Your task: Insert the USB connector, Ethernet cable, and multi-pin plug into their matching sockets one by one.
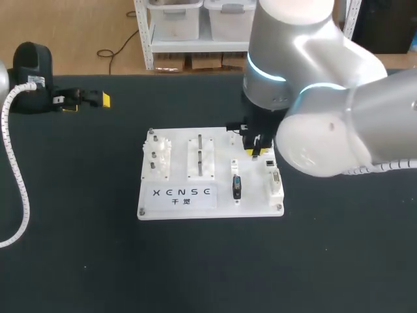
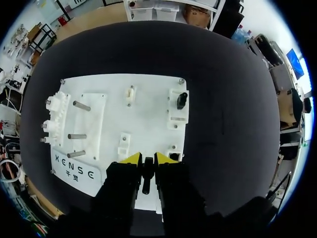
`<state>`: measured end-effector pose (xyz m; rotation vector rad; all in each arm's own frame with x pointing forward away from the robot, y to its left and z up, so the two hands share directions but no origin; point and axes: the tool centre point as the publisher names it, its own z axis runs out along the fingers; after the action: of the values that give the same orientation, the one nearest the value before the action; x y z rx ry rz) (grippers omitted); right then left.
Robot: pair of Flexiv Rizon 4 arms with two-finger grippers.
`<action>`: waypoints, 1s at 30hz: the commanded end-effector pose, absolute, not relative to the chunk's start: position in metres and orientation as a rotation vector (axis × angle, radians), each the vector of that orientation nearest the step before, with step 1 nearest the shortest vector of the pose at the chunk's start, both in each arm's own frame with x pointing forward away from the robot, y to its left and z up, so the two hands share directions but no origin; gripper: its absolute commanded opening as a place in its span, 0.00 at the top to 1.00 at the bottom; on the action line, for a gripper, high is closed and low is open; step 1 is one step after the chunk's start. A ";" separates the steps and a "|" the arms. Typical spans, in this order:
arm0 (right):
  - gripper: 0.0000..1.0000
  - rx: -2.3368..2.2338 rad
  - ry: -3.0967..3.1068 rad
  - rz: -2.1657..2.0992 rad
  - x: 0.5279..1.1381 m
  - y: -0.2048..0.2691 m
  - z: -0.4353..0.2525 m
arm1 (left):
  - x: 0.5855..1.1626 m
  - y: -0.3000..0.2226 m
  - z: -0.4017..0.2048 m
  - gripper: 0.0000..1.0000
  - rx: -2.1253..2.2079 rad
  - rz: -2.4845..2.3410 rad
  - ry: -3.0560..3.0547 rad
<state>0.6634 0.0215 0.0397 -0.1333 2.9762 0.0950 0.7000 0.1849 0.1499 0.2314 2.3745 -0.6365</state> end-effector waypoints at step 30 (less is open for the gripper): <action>1.00 -0.022 2.978 0.052 0.659 -0.010 0.027 | 0.700 0.185 0.150 0.00 0.231 -0.636 2.374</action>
<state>0.6606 -0.0087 0.0285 -0.0261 2.9824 0.0511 0.7000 0.1849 0.1499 0.2314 2.3745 -0.6365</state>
